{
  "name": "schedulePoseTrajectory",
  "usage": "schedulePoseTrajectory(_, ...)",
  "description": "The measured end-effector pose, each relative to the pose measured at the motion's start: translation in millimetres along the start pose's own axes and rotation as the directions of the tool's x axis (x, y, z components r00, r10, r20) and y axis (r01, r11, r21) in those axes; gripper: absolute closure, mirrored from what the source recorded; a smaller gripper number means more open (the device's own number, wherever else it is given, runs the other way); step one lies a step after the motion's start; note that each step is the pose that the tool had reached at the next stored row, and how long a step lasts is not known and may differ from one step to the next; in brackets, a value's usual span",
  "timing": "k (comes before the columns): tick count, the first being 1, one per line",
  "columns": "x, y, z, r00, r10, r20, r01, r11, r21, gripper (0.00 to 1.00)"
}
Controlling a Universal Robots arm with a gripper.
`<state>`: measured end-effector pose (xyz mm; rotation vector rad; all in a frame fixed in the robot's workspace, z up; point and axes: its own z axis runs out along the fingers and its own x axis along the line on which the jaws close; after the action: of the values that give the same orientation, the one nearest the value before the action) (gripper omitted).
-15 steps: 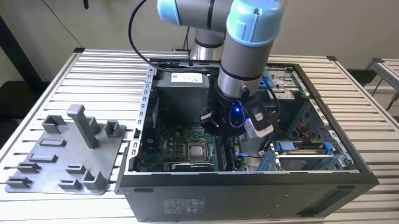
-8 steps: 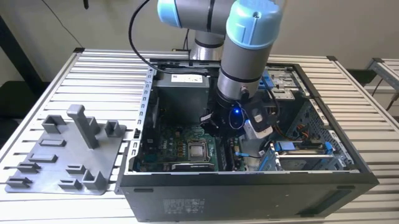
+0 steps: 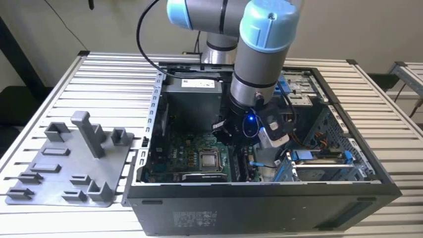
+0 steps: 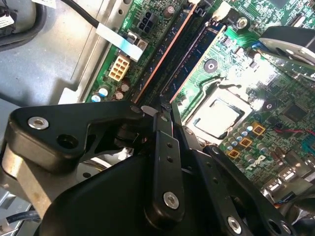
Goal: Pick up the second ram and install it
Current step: 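Insert the second ram into the second slot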
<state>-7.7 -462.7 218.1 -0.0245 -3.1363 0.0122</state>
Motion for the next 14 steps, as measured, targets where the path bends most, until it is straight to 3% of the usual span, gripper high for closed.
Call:
schedulePoseTrajectory(4,0.0,0.1,0.2,1.0000,0.000,0.0000,0.000,1.0000,-0.0003,0.86)
schedulePoseTrajectory(10,0.0,0.0,0.1,1.0000,0.000,0.0000,0.000,1.0000,0.0000,0.72)
schedulePoseTrajectory(14,0.1,-0.1,-14.1,1.0000,0.000,0.0000,0.000,1.0000,-0.0007,0.72)
